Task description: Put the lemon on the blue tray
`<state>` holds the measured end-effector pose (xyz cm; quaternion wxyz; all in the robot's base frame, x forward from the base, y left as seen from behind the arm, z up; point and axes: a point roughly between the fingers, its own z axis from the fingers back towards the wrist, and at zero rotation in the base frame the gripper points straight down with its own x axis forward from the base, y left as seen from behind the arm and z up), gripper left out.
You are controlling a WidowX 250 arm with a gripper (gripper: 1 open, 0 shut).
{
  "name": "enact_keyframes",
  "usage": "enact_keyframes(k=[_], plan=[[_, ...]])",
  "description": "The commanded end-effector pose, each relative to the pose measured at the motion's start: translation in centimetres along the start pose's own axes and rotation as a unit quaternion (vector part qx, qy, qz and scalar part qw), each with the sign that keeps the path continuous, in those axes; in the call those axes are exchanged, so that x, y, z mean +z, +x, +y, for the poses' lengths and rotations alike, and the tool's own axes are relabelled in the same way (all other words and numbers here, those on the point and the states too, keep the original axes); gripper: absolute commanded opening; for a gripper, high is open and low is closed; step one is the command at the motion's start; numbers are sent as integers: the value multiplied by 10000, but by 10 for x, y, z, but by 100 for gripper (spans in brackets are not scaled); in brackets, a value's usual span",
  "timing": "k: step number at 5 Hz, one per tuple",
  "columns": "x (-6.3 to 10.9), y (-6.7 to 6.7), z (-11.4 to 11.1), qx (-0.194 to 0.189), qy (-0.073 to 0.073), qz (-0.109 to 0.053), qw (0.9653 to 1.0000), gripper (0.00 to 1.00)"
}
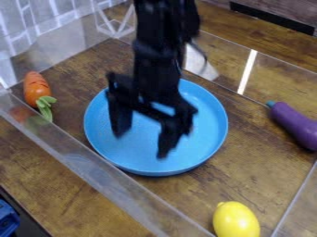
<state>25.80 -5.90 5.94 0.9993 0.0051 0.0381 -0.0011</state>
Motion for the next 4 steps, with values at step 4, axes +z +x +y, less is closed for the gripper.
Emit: enact_keyframes(k=[4], plan=[[-12,0,-61,-1020,-68,-835,9912,100]])
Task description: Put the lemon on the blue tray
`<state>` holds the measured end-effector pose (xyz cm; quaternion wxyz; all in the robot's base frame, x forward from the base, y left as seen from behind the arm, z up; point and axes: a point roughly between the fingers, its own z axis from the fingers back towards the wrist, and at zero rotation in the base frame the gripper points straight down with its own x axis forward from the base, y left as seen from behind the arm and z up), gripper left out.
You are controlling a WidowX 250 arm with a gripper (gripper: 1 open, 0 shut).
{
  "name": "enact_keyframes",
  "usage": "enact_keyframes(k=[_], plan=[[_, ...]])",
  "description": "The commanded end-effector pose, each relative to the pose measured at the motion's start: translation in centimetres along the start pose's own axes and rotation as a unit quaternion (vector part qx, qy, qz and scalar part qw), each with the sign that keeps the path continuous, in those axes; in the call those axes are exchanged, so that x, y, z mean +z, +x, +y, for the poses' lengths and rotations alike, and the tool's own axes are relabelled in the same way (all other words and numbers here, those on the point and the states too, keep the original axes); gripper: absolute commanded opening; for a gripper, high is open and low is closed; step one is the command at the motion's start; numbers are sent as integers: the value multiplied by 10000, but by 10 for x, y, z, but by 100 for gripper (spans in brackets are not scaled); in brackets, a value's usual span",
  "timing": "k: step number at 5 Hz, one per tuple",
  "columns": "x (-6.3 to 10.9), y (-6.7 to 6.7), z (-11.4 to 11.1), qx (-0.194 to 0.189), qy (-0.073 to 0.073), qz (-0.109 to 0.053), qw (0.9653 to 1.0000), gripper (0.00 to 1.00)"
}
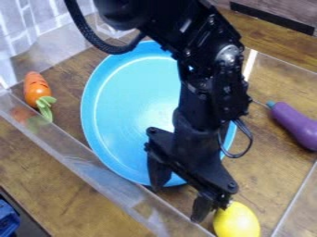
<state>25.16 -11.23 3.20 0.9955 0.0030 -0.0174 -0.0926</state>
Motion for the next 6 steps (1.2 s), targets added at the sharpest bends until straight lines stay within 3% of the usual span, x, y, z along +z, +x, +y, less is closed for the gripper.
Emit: enact_keyframes(k=[1,2,4,6], plan=[[15,11,-13,133,-48,-332,9993,100],[14,12,-22,349,-50,-394,9986,100],[7,25,-26,-112,-161,-455,9988,100],[-2,25,-33,-308,-269,-491,9980,100]])
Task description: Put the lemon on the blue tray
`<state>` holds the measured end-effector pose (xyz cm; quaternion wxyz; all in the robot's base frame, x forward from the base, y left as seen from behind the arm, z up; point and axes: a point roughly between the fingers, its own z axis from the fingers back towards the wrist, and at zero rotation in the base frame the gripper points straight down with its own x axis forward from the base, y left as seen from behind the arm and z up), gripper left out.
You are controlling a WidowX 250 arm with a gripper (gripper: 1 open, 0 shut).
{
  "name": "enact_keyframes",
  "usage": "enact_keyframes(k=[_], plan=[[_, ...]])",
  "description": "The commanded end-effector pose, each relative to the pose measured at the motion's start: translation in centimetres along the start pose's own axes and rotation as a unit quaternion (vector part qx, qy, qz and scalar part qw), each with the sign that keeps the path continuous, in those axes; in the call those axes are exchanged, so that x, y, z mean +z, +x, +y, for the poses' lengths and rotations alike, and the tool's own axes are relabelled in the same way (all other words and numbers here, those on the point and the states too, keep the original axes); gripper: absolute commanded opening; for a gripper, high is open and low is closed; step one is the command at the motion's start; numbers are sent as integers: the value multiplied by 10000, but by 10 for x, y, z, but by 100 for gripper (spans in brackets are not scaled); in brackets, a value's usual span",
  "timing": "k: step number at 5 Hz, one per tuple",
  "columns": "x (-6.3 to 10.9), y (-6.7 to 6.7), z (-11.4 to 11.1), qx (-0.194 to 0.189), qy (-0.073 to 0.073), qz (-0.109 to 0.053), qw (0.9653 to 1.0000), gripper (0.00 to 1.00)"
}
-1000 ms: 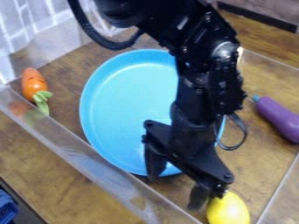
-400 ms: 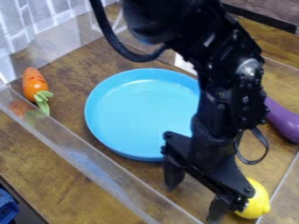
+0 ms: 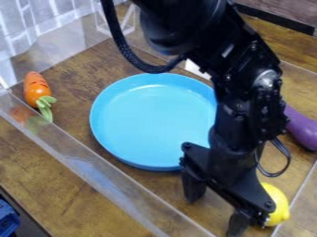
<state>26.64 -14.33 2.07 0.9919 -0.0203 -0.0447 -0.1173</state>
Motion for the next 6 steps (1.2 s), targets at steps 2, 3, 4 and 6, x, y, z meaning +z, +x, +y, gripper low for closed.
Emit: enact_keyframes(k=[2,3,4,6], plan=[[5,-1,-19,-449,-203,-209,9986,100],[5,-7,-28,-774,-280,-204,9964,100],[3,-6,-43,-712,-317,-234,9967,100],[0,-5,-49,-558,-311,-250,9976,100]])
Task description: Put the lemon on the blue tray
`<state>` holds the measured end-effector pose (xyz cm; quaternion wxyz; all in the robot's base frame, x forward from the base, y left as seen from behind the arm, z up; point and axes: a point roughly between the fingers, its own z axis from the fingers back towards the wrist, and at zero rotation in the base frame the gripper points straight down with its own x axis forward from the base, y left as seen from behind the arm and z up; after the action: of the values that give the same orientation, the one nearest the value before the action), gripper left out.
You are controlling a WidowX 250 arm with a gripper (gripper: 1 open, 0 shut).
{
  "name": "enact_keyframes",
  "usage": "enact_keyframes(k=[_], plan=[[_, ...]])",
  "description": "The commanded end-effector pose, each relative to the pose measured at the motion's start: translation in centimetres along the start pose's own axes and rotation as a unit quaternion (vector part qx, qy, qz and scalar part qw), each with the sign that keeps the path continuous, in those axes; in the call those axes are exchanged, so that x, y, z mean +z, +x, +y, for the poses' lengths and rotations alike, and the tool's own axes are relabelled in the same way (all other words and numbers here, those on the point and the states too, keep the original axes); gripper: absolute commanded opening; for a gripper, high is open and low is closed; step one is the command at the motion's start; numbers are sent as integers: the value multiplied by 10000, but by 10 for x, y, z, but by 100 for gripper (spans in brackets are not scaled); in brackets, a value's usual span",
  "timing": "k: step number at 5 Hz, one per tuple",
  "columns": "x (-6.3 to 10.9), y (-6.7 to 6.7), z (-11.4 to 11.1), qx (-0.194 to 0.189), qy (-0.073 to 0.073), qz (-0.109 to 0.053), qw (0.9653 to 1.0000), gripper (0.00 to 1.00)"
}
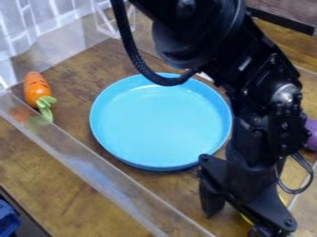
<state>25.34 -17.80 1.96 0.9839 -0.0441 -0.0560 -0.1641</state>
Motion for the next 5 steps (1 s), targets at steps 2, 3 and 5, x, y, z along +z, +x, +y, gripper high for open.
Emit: enact_keyframes(k=[2,3,5], plan=[[6,13,-1,-127,-8,-107,9999,0],[22,24,7,-218,59,-133,9997,0],[93,46,33,407,504,-459,9968,0]])
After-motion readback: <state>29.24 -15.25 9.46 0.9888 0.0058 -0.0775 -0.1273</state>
